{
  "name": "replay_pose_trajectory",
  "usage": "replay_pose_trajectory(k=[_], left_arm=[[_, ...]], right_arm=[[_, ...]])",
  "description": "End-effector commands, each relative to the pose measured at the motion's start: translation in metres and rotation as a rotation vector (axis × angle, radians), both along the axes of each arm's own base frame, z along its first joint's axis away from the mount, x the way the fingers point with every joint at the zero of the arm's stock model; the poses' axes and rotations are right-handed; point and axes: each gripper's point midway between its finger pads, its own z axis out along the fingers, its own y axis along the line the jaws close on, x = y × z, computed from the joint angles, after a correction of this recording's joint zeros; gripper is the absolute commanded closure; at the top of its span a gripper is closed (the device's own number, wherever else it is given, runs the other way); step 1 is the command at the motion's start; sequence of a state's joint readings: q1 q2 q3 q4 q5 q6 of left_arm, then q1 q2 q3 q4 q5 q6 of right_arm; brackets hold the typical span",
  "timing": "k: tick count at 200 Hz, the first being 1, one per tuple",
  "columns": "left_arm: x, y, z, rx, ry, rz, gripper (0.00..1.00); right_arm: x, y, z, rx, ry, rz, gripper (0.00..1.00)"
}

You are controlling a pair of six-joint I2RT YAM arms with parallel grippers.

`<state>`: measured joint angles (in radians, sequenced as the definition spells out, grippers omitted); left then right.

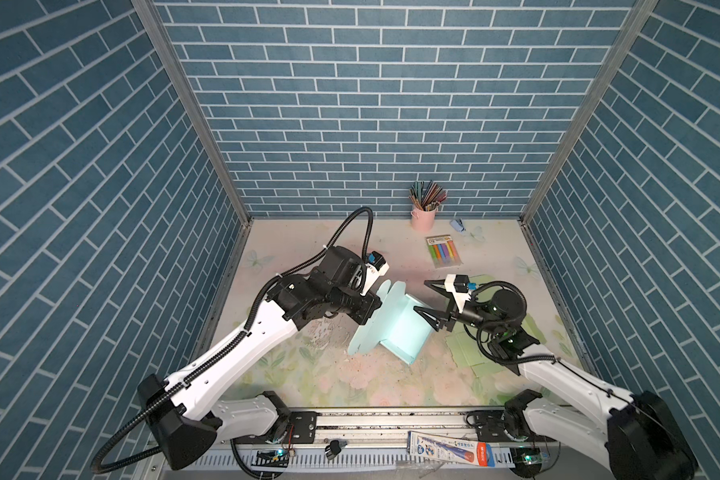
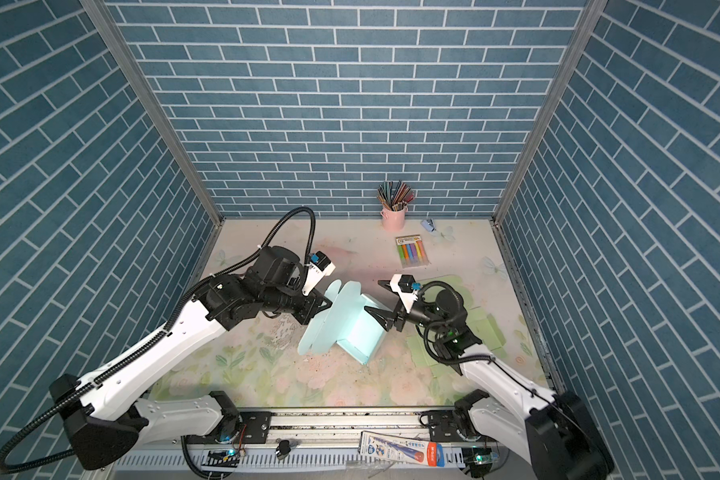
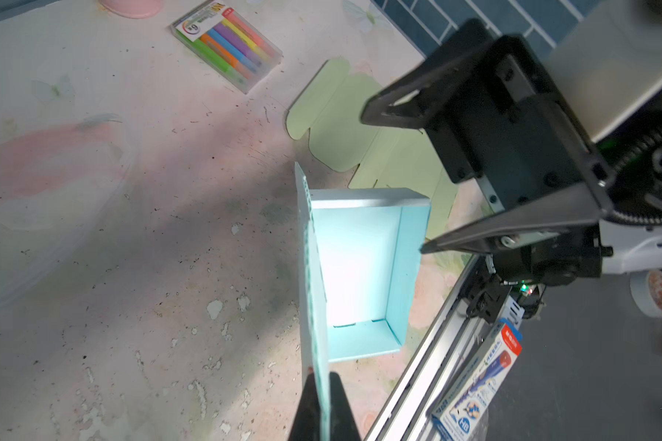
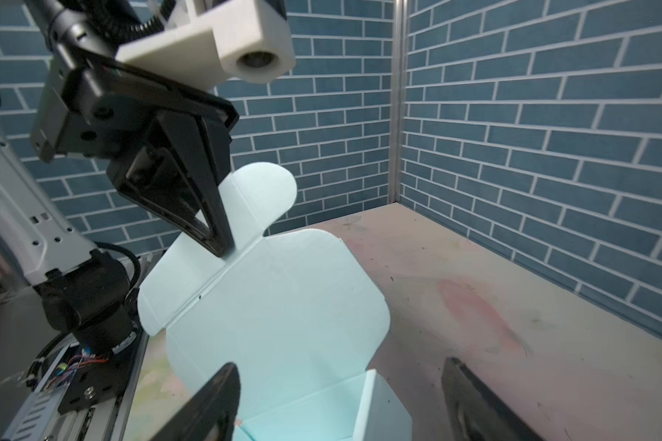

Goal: Fold the paper box
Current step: 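Lift and tilt the box up with the left gripper toward the right gripper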

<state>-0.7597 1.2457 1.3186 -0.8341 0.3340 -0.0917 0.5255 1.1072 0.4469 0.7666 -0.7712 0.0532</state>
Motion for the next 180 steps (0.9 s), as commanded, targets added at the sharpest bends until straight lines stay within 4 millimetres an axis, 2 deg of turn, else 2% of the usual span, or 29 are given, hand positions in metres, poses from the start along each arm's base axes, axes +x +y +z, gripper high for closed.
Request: replay_pose_trajectory(k=[1, 31, 71, 98, 118, 160, 180], left_arm=[[-0.020, 0.008, -0.007, 0.107, 0.018, -0.114, 1.00], [-0.024, -0.002, -0.004, 0.117, 0.002, -0.148, 1.00], [-0.023, -0.006, -0.003, 0.131, -0.014, -0.167, 1.00], [-0.022, -0.005, -0.002, 0.143, -0.024, -0.160, 1.00], [-0.021, -0.003, -0.003, 0.152, -0.032, -0.154, 1.00], [-0.016, 0.002, -0.006, 0.189, -0.050, -0.135, 1.00], [-0.012, 0.005, -0.010, 0.209, -0.062, -0.120, 1.00]], right_arm=[[-0.018, 0.016, 0.026, 0.009, -0.242, 0.194, 0.19], [-0.023, 0.027, 0.021, -0.014, -0.238, 0.277, 0.20], [-0.024, 0.049, 0.001, -0.088, -0.208, 0.312, 0.23], [-0.026, 0.052, -0.005, -0.108, -0.201, 0.328, 0.28], [-0.027, 0.053, -0.010, -0.128, -0.195, 0.329, 0.37], [-0.026, 0.059, -0.015, -0.169, -0.201, 0.313, 0.66], [-0.025, 0.059, -0.016, -0.181, -0.205, 0.294, 0.76]])
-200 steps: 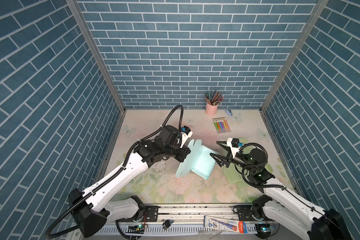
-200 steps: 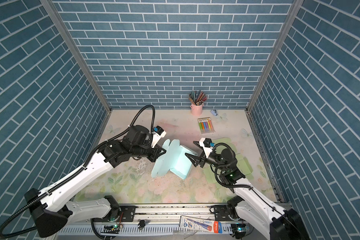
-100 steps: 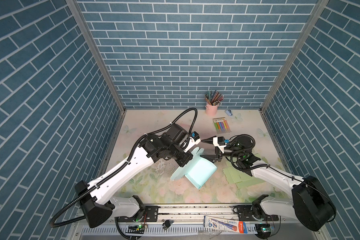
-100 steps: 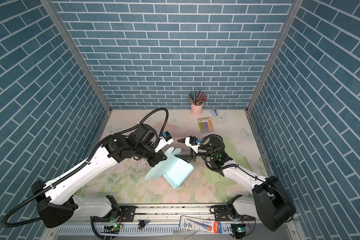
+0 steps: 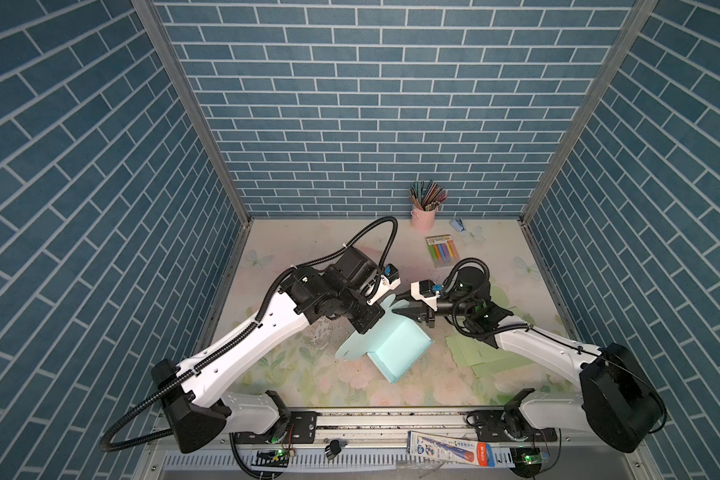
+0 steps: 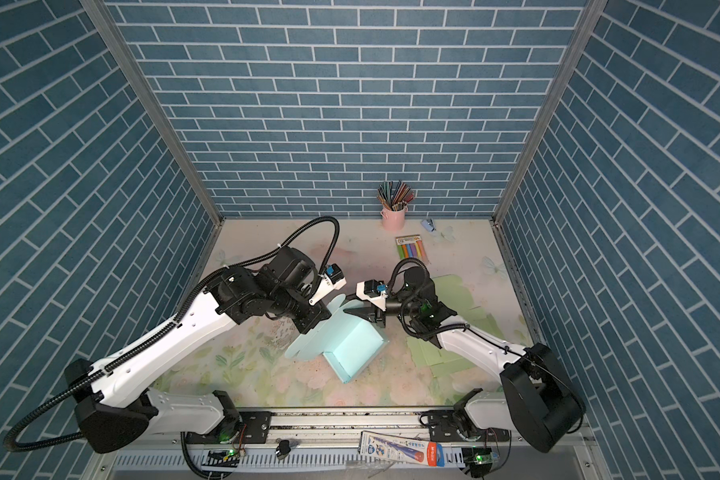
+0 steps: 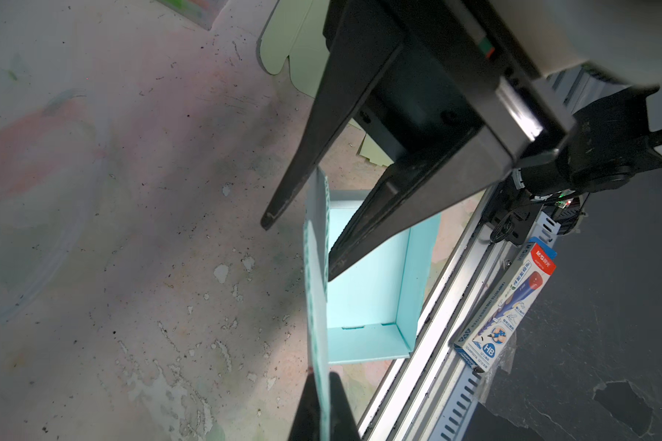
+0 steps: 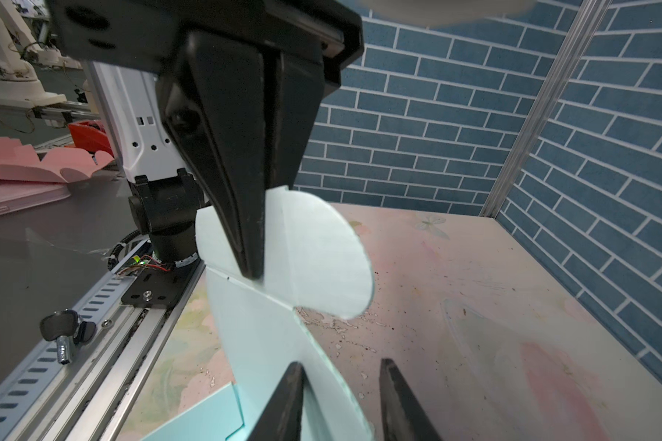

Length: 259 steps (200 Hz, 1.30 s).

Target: Fold the paper box

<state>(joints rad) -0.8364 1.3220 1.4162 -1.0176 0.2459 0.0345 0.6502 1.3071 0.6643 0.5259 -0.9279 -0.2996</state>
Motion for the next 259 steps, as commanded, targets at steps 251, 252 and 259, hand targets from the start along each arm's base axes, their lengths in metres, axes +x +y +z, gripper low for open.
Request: replay_pose_trajectory(k=[251, 252, 259], left_arm=[[0.071, 0.094, -0.090, -0.640, -0.134, 0.682, 0.16], [0.071, 0.094, -0.091, -0.638, -0.131, 0.682, 0.16], [0.072, 0.093, -0.092, -0.634, -0.131, 0.676, 0.16]], right_arm=[[0.036, -0.015, -0.059, -0.086, 0.221, -0.174, 0.98], [0.036, -0.015, -0.059, -0.085, 0.221, -0.173, 0.97], [0.033, -0.015, -0.055, -0.071, 0.214, -0.166, 0.97]])
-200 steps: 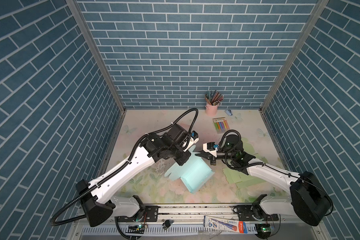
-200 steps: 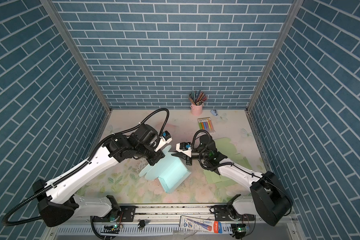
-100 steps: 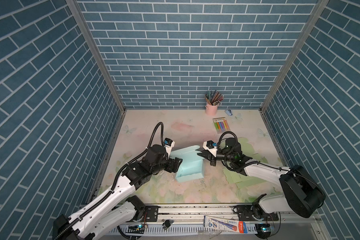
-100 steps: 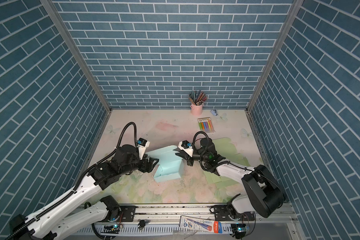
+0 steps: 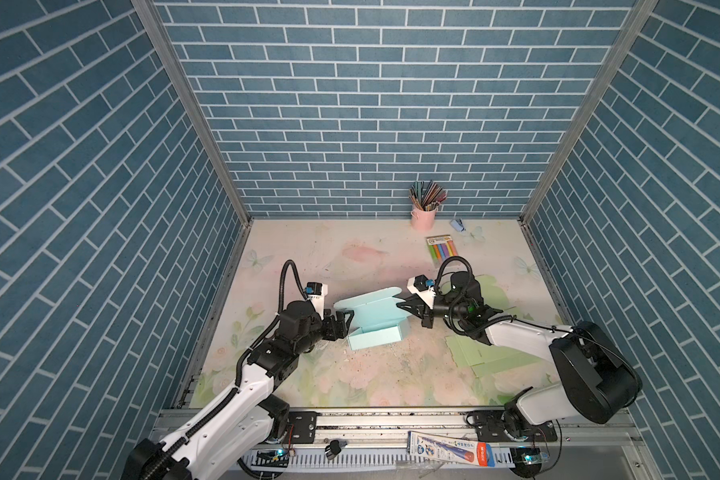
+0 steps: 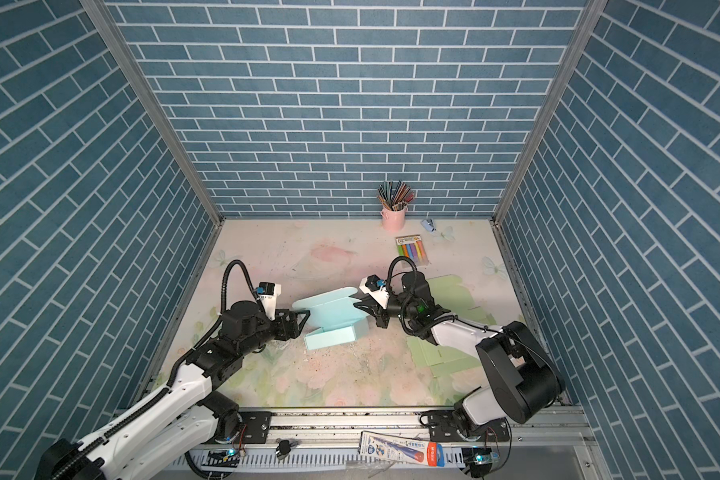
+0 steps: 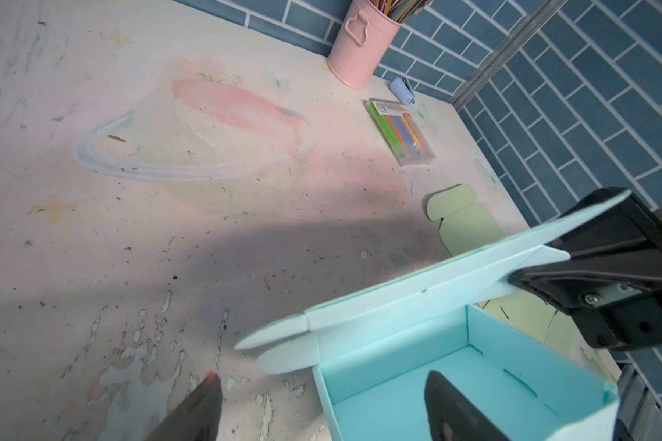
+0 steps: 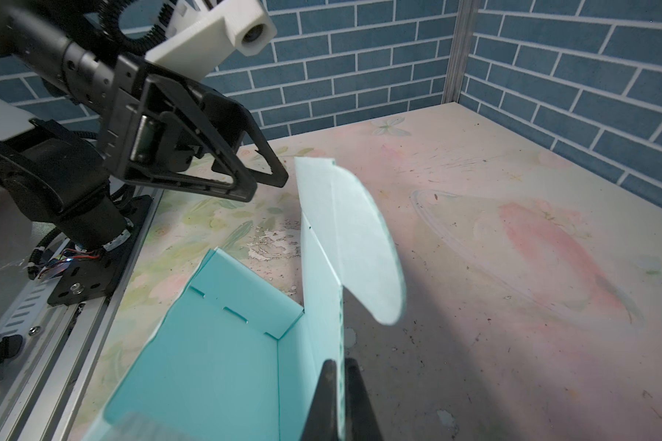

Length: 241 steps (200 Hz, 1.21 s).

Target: Fold the paper box

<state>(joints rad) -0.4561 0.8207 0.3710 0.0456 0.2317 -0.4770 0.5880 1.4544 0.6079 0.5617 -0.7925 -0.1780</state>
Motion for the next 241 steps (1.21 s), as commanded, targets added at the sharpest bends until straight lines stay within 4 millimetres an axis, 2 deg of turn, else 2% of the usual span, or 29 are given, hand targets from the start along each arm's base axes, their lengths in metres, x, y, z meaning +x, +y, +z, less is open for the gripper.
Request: replay_pose_trajectory(k=[1, 32, 58, 77, 112, 183, 241], left_arm=[[0.006, -0.009, 0.015, -0.069, -0.060, -0.038, 0.16], [0.006, -0.010, 0.003, -0.044, -0.031, -0.054, 0.16], [0.001, -0.014, 0.001, -0.056, -0.039, -0.088, 0.16], [-0.001, -0.015, -0.003, -0.057, -0.044, -0.103, 0.16], [0.006, -0.015, -0.008, -0.037, -0.069, -0.093, 0.16], [0.015, -0.014, 0.005, -0.065, -0.260, -0.091, 0.11], [0.025, -0.013, -0.003, -0.083, -0.269, -0.153, 0.11]], right_arm=[[-0.013, -0.001, 0.018, 0.054, -0.023, 0.044, 0.97], [-0.017, -0.001, 0.027, 0.080, -0.032, 0.061, 0.97], [-0.017, -0.001, 0.029, 0.083, -0.032, 0.061, 0.97], [-0.018, -0.001, 0.027, 0.081, -0.023, 0.064, 0.96], [-0.015, 0.001, 0.021, 0.049, -0.004, 0.063, 0.96], [-0.008, -0.003, 0.019, 0.036, 0.011, 0.039, 0.97], [-0.007, -0.005, 0.024, 0.047, 0.016, 0.035, 0.97]])
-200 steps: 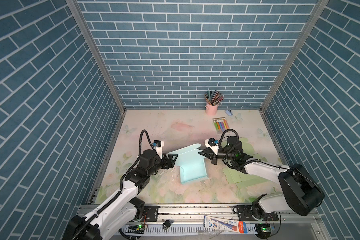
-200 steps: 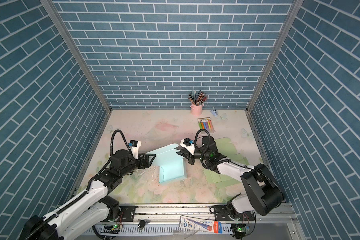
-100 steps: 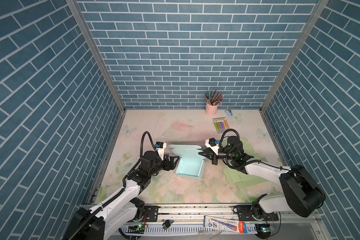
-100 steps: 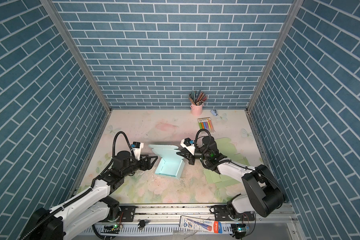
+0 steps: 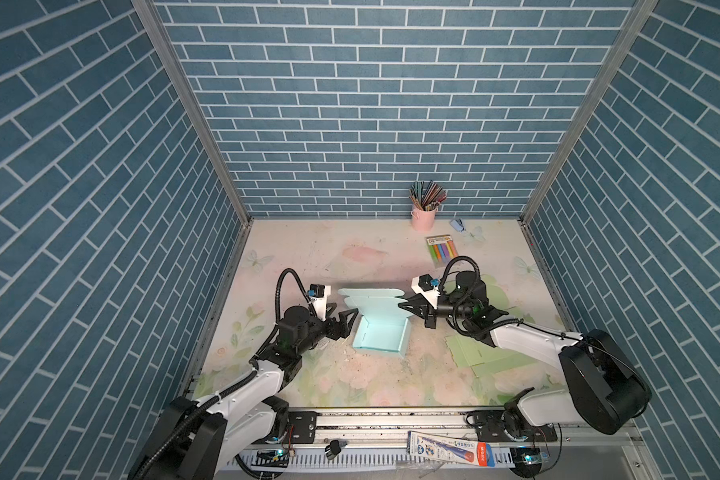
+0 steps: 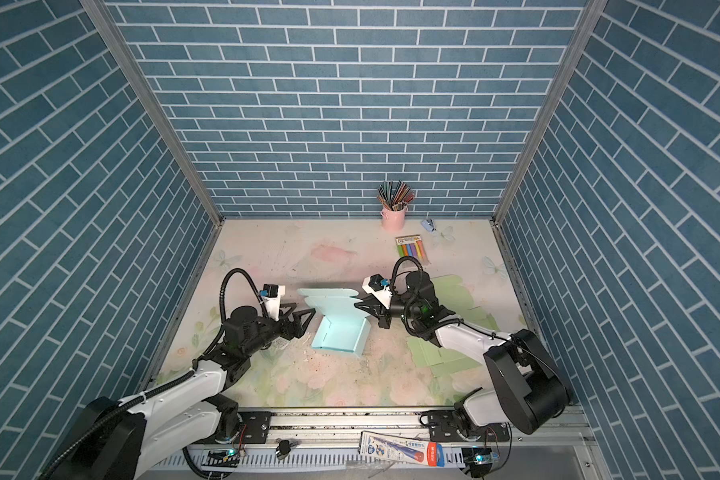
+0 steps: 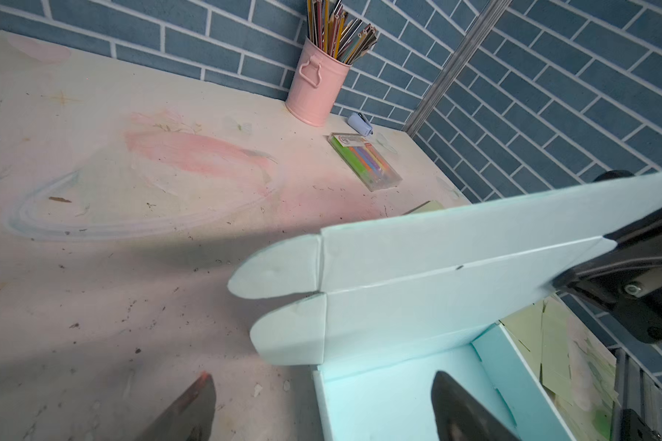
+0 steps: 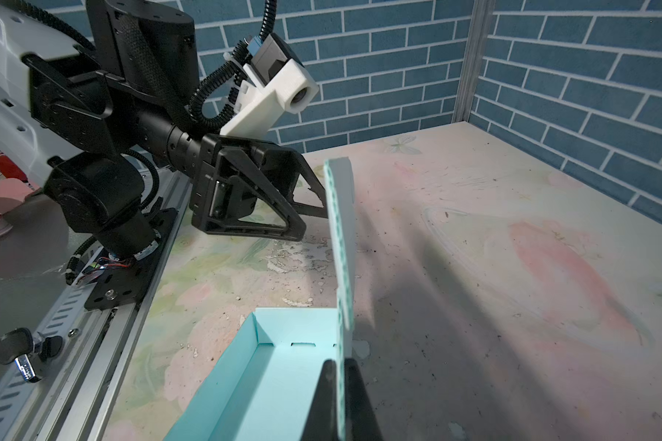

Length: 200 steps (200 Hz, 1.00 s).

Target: Fold the paper box

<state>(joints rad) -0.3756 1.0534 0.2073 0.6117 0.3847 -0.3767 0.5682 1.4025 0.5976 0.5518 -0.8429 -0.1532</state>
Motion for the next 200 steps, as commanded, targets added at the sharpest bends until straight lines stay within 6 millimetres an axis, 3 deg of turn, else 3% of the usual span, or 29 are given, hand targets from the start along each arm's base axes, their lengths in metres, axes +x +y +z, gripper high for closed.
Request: replay_pose_trajectory(k=[1, 121, 200], left_arm=[[0.004, -0.003, 0.011, -0.029, -0.079, -0.057, 0.11], [0.016, -0.027, 0.011, -0.044, -0.099, -0.201, 0.13], [-0.005, -0.035, 0.015, -0.081, -0.117, -0.251, 0.39]], right_arm=[[0.000, 0.001, 0.009, 0.010, 0.010, 0.014, 0.97], [0.004, -0.001, 0.005, -0.002, 0.022, -0.005, 0.98], [0.008, -0.002, 0.006, 0.003, 0.027, -0.025, 0.98]])
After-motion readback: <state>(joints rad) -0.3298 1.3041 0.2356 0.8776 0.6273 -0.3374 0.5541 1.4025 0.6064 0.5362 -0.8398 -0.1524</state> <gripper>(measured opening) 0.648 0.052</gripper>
